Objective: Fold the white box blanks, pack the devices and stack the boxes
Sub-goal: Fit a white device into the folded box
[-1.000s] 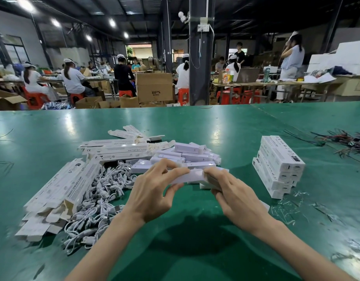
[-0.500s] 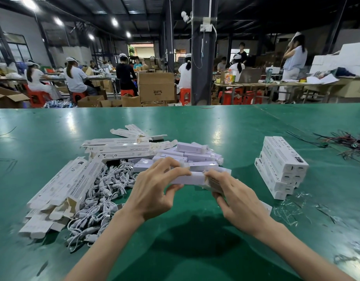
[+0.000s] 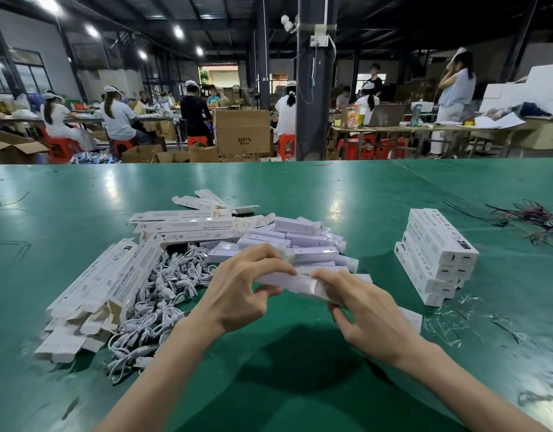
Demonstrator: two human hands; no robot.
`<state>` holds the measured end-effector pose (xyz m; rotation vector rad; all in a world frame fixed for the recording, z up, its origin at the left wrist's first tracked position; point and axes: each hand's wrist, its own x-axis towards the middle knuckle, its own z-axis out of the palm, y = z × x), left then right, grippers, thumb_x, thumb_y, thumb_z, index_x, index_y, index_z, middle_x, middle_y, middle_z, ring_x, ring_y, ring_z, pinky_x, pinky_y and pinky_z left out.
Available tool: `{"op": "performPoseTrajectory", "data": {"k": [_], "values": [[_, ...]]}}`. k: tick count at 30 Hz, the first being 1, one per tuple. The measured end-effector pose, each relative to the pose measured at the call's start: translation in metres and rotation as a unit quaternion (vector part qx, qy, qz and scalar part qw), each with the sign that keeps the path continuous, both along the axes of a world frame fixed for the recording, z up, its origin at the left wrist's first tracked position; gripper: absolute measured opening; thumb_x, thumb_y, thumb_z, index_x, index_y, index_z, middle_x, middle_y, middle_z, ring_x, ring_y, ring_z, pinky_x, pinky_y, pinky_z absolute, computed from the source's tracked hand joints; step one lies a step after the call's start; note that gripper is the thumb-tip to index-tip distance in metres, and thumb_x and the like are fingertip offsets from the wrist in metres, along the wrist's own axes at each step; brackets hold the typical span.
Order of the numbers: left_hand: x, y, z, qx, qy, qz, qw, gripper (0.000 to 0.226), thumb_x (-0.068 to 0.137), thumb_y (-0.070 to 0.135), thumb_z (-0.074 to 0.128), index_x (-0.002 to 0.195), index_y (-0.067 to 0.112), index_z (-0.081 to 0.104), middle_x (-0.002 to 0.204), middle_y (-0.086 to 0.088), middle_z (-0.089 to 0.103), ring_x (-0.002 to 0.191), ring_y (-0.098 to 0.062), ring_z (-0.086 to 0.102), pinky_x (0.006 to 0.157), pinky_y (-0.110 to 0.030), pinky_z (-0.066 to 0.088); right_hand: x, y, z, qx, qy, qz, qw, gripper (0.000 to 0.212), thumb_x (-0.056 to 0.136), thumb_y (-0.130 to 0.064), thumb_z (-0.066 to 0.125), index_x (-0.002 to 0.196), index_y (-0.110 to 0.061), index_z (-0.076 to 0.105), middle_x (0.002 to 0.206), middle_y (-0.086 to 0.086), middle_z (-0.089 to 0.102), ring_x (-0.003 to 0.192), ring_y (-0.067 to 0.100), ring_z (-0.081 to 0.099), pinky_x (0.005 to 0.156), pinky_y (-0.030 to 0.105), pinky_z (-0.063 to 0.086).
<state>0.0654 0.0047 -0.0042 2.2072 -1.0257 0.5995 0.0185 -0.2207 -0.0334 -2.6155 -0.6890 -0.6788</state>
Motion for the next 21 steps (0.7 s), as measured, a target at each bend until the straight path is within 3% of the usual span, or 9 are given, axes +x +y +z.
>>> {"op": "performPoseTrajectory", "data": {"k": [5, 13, 18, 21], "values": [[0.001, 0.001, 0.001, 0.005, 0.055, -0.008, 0.998, 0.028, 0.077, 0.012, 0.076, 0.099, 0.029, 0.072, 0.1, 0.023, 0.057, 0.097, -0.005, 0.056, 0.087, -0.038, 0.048, 0.0, -0.001, 0.0, -0.009, 0.002, 0.004, 1.0, 0.068, 0.077, -0.004, 0.062, 0.129, -0.037, 0.033, 0.096, -0.001, 0.059, 0.081, 0.025, 0.056, 0.067, 0.041, 0.05], [0.0, 0.002, 0.002, 0.018, 0.08, 0.012, 0.997, 0.021, 0.082, 0.023, 0.069, 0.103, 0.025, 0.072, 0.089, 0.027, 0.055, 0.085, -0.013, 0.058, 0.082, -0.038, 0.049, 0.0, -0.001, -0.001, -0.019, 0.007, 0.008, 1.0, 0.069, 0.076, -0.009, 0.062, 0.13, -0.038, 0.03, 0.094, -0.001, 0.06, 0.081, 0.025, 0.057, 0.069, 0.04, 0.05], [0.0, 0.0, 0.001, 0.009, 0.066, -0.006, 0.998, 0.031, 0.076, 0.007, 0.079, 0.101, 0.025, 0.074, 0.098, 0.022, 0.059, 0.095, -0.008, 0.059, 0.087, -0.034, 0.049, 0.003, -0.007, 0.0, -0.022, 0.024, 0.019, 0.999, 0.065, 0.079, -0.012, 0.06, 0.13, -0.041, 0.03, 0.104, -0.006, 0.061, 0.088, 0.022, 0.056, 0.076, 0.039, 0.048], [0.003, -0.001, 0.0, -0.004, 0.063, -0.011, 0.998, 0.036, 0.073, 0.0, 0.078, 0.1, 0.024, 0.075, 0.097, 0.022, 0.058, 0.098, -0.008, 0.055, 0.09, -0.028, 0.046, 0.003, -0.009, 0.0, 0.004, 0.036, 0.018, 0.999, 0.064, 0.078, -0.013, 0.063, 0.128, -0.042, 0.035, 0.113, -0.011, 0.062, 0.093, 0.014, 0.055, 0.079, 0.03, 0.046]]}}
